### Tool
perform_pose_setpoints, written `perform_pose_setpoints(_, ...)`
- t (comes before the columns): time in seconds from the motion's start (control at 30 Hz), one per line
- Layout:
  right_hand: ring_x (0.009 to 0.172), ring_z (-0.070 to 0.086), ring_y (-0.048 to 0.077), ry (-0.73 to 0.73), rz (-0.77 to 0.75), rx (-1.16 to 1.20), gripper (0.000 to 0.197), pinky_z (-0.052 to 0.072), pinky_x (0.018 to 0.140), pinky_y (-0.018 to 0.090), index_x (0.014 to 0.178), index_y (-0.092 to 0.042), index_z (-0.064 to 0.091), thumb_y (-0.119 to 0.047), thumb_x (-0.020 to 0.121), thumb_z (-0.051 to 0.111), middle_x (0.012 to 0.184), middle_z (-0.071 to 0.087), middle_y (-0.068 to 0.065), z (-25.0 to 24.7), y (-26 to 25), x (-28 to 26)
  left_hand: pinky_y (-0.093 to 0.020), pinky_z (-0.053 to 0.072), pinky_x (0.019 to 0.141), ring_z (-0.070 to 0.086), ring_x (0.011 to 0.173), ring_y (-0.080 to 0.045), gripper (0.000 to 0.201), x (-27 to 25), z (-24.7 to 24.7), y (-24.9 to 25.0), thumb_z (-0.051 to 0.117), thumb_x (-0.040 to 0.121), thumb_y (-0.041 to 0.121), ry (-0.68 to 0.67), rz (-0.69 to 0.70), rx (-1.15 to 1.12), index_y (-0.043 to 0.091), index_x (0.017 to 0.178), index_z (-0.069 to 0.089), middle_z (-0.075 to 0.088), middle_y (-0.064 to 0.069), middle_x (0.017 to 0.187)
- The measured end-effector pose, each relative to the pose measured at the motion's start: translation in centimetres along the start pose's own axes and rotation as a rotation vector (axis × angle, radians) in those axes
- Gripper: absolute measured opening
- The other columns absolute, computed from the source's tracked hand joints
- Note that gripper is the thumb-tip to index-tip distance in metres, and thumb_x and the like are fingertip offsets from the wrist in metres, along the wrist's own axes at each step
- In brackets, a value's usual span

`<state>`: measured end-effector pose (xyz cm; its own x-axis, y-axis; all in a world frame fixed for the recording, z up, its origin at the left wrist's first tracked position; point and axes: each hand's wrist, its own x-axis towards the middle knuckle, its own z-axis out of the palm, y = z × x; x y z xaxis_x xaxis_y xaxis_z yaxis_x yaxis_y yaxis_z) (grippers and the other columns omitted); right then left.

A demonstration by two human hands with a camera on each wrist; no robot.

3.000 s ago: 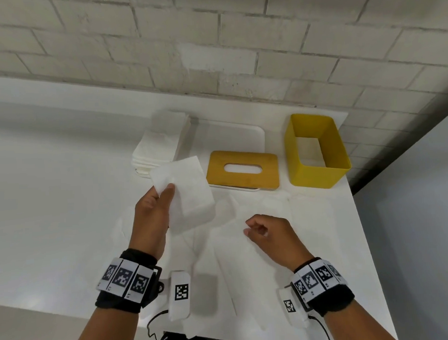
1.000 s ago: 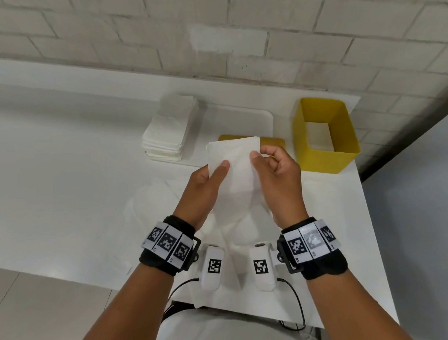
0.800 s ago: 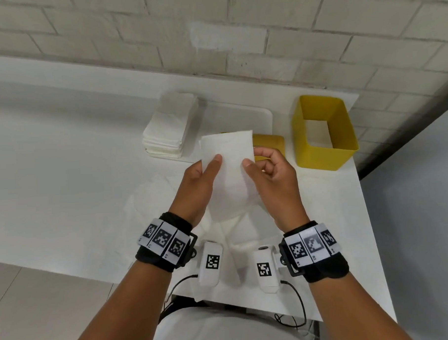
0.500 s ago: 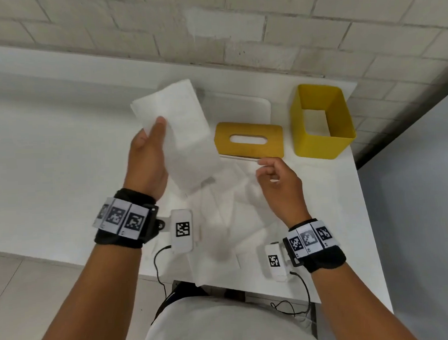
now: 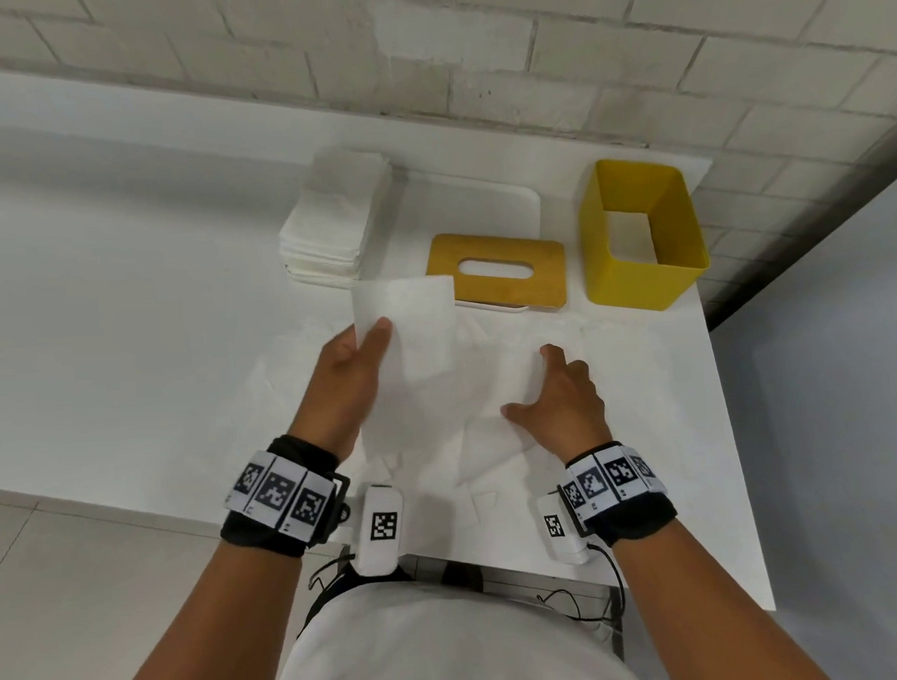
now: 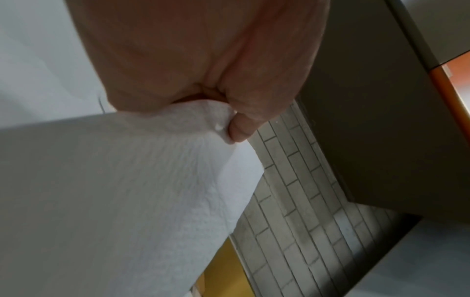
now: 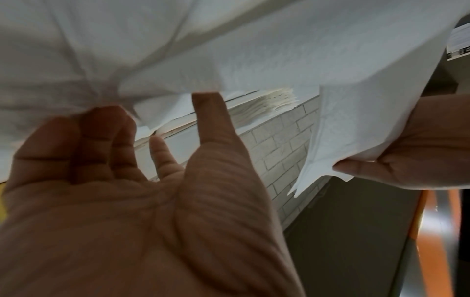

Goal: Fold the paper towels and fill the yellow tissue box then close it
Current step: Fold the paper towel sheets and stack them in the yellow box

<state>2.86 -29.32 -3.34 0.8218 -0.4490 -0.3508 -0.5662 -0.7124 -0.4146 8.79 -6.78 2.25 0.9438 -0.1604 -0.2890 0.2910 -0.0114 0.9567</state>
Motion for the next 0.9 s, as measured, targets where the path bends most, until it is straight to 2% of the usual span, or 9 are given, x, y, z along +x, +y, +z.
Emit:
perform_pose_setpoints(0.17,0.113,0.062,0.033,0.035,0.007,0.184,0.076,0.050,0.093,0.035,0.148,-0.022,0.034,-0.027,0.085,0.076,0.120,0.066,0.011,0.4,0.2,0.3,-0.038,0.058,0.087,0.073,0.104,-0.022,0.027,-0.5,0.5,-0.8,0.049,0.107,0.032,-0.033,-0.011,0.046,0.020,0.113,0.073,0.078,-0.002,0.107)
perform_pose_setpoints(0.27,0.100,0.062,0.026,0.058,0.010,0.385,0.060,0.045,0.084,0.028,0.140,-0.022,0.045,-0.022,0.087,0.073,0.102,0.065,0.005,0.0,0.4,0.3,-0.043,0.058,0.093,0.073,0.104,-0.022,0.028,-0.2,0.2,-0.6,0.049,0.107,0.034,-0.021,-0.012,0.040,0.021,0.114,0.072,0.078,-0.001,0.108)
perform_pose_setpoints(0.37,0.073,0.054,0.019,0.185,-0.061,0.541,0.022,0.042,0.072,0.033,0.094,-0.016,0.058,-0.029,0.086,0.074,0.076,0.057,0.002,-1.4,0.1,0.1,-0.046,0.056,0.098,0.072,0.108,-0.022,0.029,0.2,0.0,-0.4,0.049,0.107,0.036,-0.008,-0.023,0.015,0.021,0.119,0.071,0.077,0.000,0.112)
perform_pose_setpoints(0.43,0.064,0.044,0.019,0.272,-0.152,0.611,0.044,0.038,0.065,0.035,0.075,-0.006,0.047,-0.043,0.084,0.069,0.067,0.048,0.016,-3.0,-0.7,-0.5,-0.047,0.056,0.099,0.072,0.109,-0.023,0.030,0.4,-0.1,-0.2,0.049,0.107,0.036,-0.004,-0.037,-0.016,0.021,0.121,0.070,0.077,0.000,0.113)
perform_pose_setpoints(0.5,0.067,0.047,0.019,0.309,-0.268,0.705,0.051,0.043,0.065,0.038,0.079,-0.002,0.051,-0.051,0.084,0.063,0.077,0.056,0.025,-4.9,-1.9,-1.7,-0.046,0.056,0.098,0.072,0.109,-0.024,0.030,0.5,0.0,0.1,0.049,0.107,0.036,-0.014,-0.044,-0.026,0.020,0.122,0.070,0.077,0.000,0.113)
perform_pose_setpoints(0.6,0.097,0.068,0.013,0.260,-0.475,1.008,0.014,0.056,0.082,0.037,0.098,-0.019,0.072,-0.029,0.093,0.064,0.099,0.075,0.004,-7.4,-3.9,-4.3,-0.046,0.056,0.099,0.072,0.109,-0.022,0.030,0.6,0.5,0.7,0.049,0.107,0.035,-0.023,-0.042,-0.039,0.021,0.123,0.070,0.077,0.000,0.113)
perform_pose_setpoints(0.7,0.109,0.069,0.015,0.051,-0.562,1.291,0.026,0.055,0.087,0.029,0.110,-0.025,0.073,-0.010,0.095,0.058,0.113,0.076,-0.003,-8.0,-4.9,-5.7,-0.050,0.052,0.106,0.071,0.112,-0.022,0.033,0.5,1.2,1.2,0.049,0.107,0.036,-0.049,-0.057,-0.072,0.019,0.127,0.068,0.076,0.000,0.117)
perform_pose_setpoints(0.8,0.096,0.071,0.013,0.019,-0.454,1.133,0.021,0.055,0.083,0.034,0.107,-0.020,0.072,-0.006,0.100,0.058,0.103,0.078,-0.003,-6.6,-5.7,-5.4,-0.048,0.050,0.108,0.070,0.115,-0.022,0.032,0.0,2.3,1.8,0.050,0.106,0.035,-0.118,-0.086,-0.129,0.018,0.127,0.068,0.076,-0.002,0.119)
perform_pose_setpoints(0.9,0.096,0.073,0.023,0.037,-0.394,0.943,0.014,0.059,0.087,0.045,0.109,-0.019,0.073,-0.016,0.100,0.062,0.103,0.078,0.000,-4.9,-5.8,-4.8,-0.044,0.054,0.103,0.072,0.111,-0.024,0.030,-0.7,3.1,2.5,0.051,0.106,0.034,-0.215,-0.082,-0.151,0.016,0.120,0.071,0.077,-0.006,0.116)
